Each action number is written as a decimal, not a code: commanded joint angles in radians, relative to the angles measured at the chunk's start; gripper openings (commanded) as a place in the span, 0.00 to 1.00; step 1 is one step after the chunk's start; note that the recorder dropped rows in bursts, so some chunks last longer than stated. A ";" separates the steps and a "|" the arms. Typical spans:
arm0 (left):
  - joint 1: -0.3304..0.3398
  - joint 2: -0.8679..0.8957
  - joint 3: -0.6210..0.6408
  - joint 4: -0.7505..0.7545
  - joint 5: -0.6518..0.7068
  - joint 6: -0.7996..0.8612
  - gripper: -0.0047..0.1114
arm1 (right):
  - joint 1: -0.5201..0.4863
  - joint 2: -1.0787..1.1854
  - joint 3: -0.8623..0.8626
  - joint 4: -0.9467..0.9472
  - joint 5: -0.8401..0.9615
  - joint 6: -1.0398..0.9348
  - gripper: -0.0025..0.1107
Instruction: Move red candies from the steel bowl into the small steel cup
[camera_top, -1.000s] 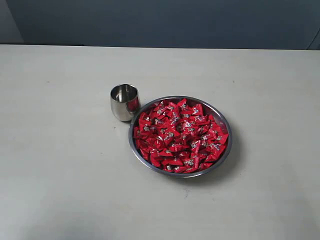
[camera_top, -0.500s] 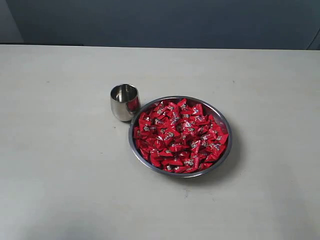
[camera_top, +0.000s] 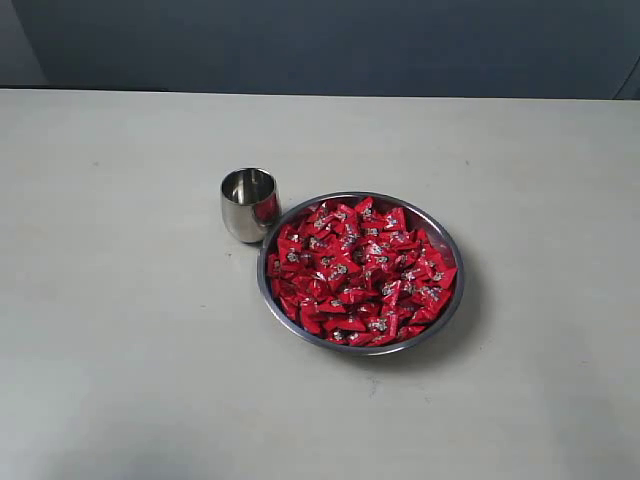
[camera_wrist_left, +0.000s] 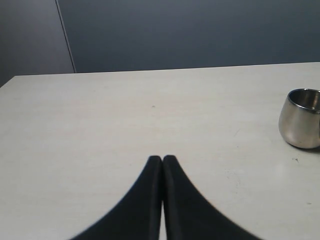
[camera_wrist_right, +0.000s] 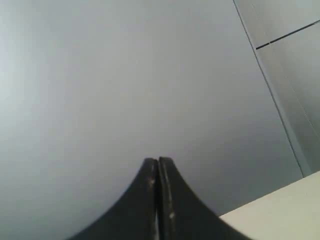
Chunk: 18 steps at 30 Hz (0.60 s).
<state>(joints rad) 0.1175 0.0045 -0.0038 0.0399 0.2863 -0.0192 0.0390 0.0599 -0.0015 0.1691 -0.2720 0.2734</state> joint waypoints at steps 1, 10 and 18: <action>0.001 -0.004 0.004 -0.001 -0.002 -0.001 0.04 | 0.003 -0.004 0.002 0.031 0.006 0.017 0.02; 0.001 -0.004 0.004 -0.001 -0.002 -0.001 0.04 | 0.003 0.168 -0.248 -0.070 0.350 -0.012 0.02; 0.001 -0.004 0.004 -0.001 -0.002 -0.001 0.04 | 0.041 0.554 -0.539 -0.104 0.432 -0.240 0.02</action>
<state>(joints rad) 0.1175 0.0045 -0.0038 0.0399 0.2863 -0.0192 0.0518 0.4896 -0.4528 0.0753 0.1088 0.1512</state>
